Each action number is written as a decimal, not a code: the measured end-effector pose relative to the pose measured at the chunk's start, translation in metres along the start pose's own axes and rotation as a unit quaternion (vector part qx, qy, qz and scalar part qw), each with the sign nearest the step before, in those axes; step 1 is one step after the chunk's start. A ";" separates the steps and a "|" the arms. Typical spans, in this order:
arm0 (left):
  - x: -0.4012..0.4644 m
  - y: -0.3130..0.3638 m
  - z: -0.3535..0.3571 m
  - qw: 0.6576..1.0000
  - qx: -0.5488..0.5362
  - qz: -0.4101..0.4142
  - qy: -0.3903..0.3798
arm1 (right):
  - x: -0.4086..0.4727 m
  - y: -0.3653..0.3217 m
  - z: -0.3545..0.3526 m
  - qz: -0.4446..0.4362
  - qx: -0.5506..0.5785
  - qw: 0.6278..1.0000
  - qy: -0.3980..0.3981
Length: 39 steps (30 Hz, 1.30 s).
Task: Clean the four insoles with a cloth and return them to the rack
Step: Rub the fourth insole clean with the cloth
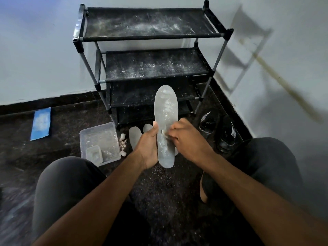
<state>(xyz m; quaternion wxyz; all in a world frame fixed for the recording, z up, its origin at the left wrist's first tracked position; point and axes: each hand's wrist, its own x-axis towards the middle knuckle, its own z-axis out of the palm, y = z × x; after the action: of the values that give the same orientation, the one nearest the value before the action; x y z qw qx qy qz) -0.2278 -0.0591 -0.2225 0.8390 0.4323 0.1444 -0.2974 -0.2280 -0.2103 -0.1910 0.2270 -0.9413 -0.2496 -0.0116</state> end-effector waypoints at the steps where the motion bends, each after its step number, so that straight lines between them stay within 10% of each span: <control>1: 0.000 0.001 -0.001 1.000 -0.001 -0.003 0.000 | -0.004 -0.002 -0.002 -0.023 0.008 1.000 -0.010; 8: 0.000 0.002 -0.005 0.999 0.028 -0.012 -0.014 | 0.007 0.015 -0.011 0.043 0.020 0.993 0.111; 15: 0.000 0.006 -0.010 1.000 0.026 -0.003 0.001 | -0.011 -0.002 -0.007 -0.070 -0.013 0.997 -0.042; 20: 0.004 0.007 -0.005 1.000 0.022 0.015 0.011 | 0.007 0.009 -0.010 0.007 0.033 0.993 0.111; 27: 0.011 0.011 -0.012 1.000 -0.002 0.008 0.013 | 0.001 -0.003 -0.004 -0.081 0.051 0.995 -0.041; 32: 0.016 0.010 -0.009 1.000 -0.013 0.018 -0.001 | 0.009 0.006 -0.006 0.007 0.026 0.995 0.095; 39: 0.016 0.015 -0.015 0.999 -0.042 0.012 -0.013 | 0.001 -0.007 -0.010 -0.026 0.139 0.989 -0.033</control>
<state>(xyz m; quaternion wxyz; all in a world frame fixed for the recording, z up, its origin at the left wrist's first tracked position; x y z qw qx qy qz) -0.2057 -0.0468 -0.2301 0.8616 0.3950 0.1406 -0.2861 -0.2299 -0.2092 -0.1787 0.3474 -0.8936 -0.2801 0.0483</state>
